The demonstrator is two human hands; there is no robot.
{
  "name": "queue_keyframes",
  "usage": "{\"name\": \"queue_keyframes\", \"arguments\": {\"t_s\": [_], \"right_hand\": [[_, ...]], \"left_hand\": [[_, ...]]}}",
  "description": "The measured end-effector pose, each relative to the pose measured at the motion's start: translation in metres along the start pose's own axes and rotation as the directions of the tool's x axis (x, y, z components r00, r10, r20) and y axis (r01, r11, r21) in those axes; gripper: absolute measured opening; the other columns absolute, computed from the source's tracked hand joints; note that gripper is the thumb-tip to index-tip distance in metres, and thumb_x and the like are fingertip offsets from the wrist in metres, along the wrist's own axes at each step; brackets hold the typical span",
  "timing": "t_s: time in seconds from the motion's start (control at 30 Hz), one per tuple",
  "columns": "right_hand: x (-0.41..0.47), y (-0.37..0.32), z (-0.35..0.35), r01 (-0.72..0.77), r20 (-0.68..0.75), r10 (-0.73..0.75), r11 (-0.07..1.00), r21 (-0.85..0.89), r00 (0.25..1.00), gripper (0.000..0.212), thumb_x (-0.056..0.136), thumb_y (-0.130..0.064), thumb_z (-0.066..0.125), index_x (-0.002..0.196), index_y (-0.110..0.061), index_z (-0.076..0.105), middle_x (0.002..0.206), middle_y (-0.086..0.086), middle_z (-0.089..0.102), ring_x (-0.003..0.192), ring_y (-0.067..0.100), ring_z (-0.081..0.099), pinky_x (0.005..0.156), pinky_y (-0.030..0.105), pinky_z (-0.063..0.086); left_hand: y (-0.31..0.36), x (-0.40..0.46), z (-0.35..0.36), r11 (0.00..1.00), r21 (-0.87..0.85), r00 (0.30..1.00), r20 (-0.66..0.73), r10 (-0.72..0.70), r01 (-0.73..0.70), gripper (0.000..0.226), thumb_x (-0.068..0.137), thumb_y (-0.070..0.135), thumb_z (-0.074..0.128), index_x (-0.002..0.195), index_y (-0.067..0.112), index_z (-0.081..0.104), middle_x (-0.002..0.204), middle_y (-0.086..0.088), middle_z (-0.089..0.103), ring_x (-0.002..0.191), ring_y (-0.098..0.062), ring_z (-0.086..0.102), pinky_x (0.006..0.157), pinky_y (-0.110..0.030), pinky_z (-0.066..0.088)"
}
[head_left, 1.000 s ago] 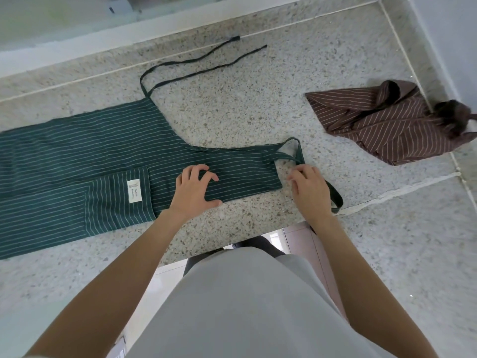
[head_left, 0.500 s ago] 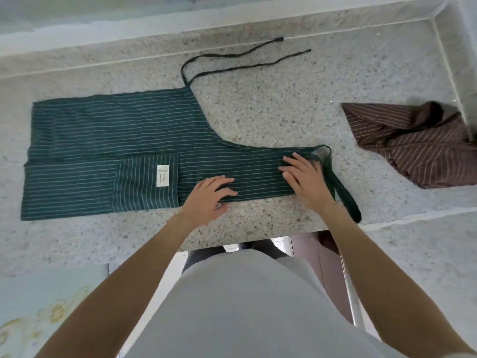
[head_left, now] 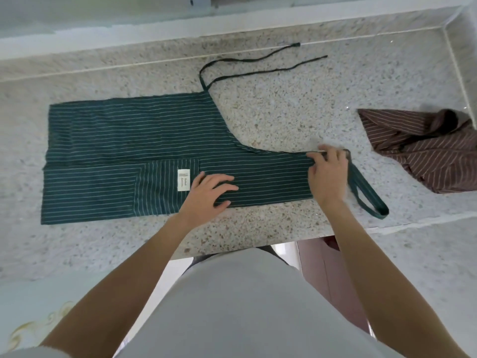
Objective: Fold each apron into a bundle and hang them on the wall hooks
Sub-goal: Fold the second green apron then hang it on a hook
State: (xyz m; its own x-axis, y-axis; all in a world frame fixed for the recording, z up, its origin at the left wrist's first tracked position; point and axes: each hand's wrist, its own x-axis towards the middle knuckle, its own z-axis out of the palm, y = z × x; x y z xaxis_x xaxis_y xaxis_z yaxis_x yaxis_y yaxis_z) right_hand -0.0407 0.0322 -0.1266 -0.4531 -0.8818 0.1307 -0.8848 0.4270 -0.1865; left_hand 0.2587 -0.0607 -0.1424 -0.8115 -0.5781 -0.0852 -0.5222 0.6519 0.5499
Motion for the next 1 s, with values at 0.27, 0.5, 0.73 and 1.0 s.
{"name": "queue_keyframes", "arguments": {"t_s": [0.27, 0.5, 0.73, 1.0], "right_hand": [[-0.042, -0.197, 0.035, 0.585, 0.272, -0.697, 0.71, 0.391, 0.664, 0.033, 0.087, -0.033, 0.061, 0.116, -0.016, 0.062, 0.116, 0.002, 0.06, 0.111, 0.023, 0.052, 0.094, 0.037, 0.041], [-0.055, -0.248, 0.051, 0.689, 0.339, -0.677, 0.717, 0.106, 0.653, 0.022, 0.079, -0.011, 0.069, 0.1, -0.006, 0.063, 0.101, 0.012, 0.068, 0.093, 0.028, 0.065, 0.073, 0.036, 0.056], [-0.056, -0.251, 0.05, 0.672, 0.262, -0.668, 0.735, 0.087, 0.697, 0.036, 0.08, -0.037, 0.071, 0.101, -0.009, 0.065, 0.096, 0.007, 0.071, 0.085, 0.02, 0.069, 0.068, 0.029, 0.055], [-0.04, -0.227, 0.038, 0.599, 0.441, -0.619, 0.774, 0.205, 0.65, 0.041, 0.076, 0.007, 0.066, 0.115, -0.003, 0.062, 0.106, 0.014, 0.068, 0.091, 0.029, 0.068, 0.068, 0.038, 0.058]], "left_hand": [[-0.097, -0.099, -0.044, 0.913, 0.115, 0.921, -0.045, -0.388, 0.391, 0.071, 0.074, 0.069, 0.042, 0.132, 0.028, 0.047, 0.141, 0.003, 0.041, 0.133, -0.022, 0.032, 0.111, -0.055, 0.021], [-0.142, -0.143, -0.08, 0.924, 0.201, 0.932, 0.094, -0.349, 0.326, 0.075, 0.079, 0.071, 0.043, 0.143, 0.033, 0.031, 0.151, 0.011, 0.026, 0.141, -0.013, 0.019, 0.114, -0.04, 0.013], [-0.147, -0.141, -0.1, 0.895, 0.019, 0.894, -0.057, -0.445, 0.447, 0.028, 0.094, 0.017, 0.051, 0.122, 0.018, 0.054, 0.087, -0.001, 0.067, 0.062, -0.013, 0.054, 0.057, -0.026, 0.043], [-0.172, -0.17, -0.11, 0.916, 0.137, 0.919, -0.179, -0.35, 0.376, 0.036, 0.094, 0.04, 0.042, 0.101, 0.018, 0.07, 0.069, -0.002, 0.07, 0.055, -0.021, 0.063, 0.049, -0.026, 0.045]]}}
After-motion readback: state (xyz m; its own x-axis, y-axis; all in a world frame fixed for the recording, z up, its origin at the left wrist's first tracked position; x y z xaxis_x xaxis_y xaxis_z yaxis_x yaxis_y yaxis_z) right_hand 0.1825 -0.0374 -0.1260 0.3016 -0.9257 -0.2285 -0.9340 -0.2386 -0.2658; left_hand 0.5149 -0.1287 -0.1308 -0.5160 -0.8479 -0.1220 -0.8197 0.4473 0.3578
